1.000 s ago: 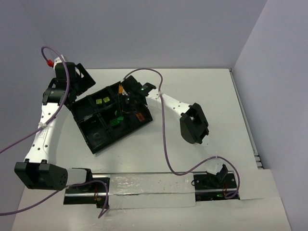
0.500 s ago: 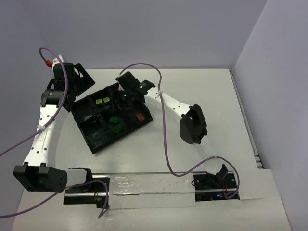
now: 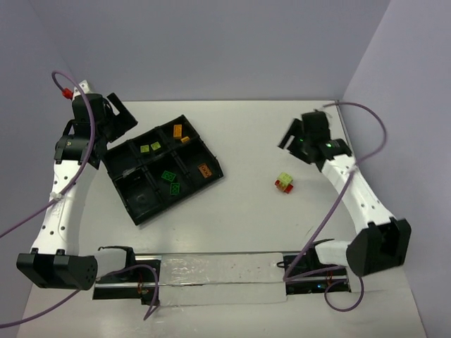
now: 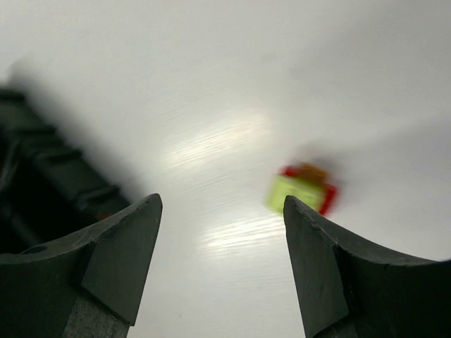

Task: Sort the legos into containers by color

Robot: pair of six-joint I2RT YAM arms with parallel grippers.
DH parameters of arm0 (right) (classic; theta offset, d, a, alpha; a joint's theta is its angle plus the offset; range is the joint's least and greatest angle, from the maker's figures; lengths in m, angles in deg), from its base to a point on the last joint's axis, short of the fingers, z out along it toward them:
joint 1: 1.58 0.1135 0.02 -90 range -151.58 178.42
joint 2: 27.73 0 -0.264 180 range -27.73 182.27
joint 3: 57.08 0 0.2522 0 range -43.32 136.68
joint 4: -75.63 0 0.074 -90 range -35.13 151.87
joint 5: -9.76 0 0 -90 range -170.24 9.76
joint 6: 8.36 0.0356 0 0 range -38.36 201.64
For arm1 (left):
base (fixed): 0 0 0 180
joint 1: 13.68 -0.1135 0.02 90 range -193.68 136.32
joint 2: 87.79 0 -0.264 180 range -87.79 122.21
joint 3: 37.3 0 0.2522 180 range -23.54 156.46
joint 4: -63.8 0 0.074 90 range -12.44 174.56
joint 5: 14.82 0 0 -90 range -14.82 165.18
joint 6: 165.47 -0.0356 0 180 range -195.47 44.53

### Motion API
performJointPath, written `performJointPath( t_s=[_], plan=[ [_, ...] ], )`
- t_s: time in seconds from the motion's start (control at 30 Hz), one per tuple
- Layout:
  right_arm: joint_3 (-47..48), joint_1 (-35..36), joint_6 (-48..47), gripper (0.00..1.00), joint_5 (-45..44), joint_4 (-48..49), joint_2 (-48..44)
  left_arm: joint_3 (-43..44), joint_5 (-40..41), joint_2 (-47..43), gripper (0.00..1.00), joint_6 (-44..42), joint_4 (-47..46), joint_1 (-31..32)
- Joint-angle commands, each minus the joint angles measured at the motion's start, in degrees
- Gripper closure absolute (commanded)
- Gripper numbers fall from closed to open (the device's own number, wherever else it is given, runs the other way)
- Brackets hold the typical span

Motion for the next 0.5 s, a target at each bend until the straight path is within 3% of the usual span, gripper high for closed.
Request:
performJointPath(
  t_s=[0.0,0.13,0.3,0.47],
  plan=[
    [-7.22,-4.38,4.2,0.23,-6.75,-3.18,-2.48,-0.04,-2.29,-0.93,0.09,-1.3,-2.05,-0.33],
    [-8.83,-6.19,3.56,0.22,-7.09,-2.01,-1.49,-0.53,-3.04,-0.7,0.09,-1.58,-2.37,-0.33],
    [-6.29,-6.19,-4.96,0.22,-0.47,-0.05,5.07,-1.46,-3.3,-0.78,0.09,-1.83,-2.41,-0.33],
    [-2.67,-6.19,-11.54,0.13,3.12,1.02,12.55,-1.88,-3.17,-1.01,0.09,-2.27,-2.42,-0.33]
  ],
)
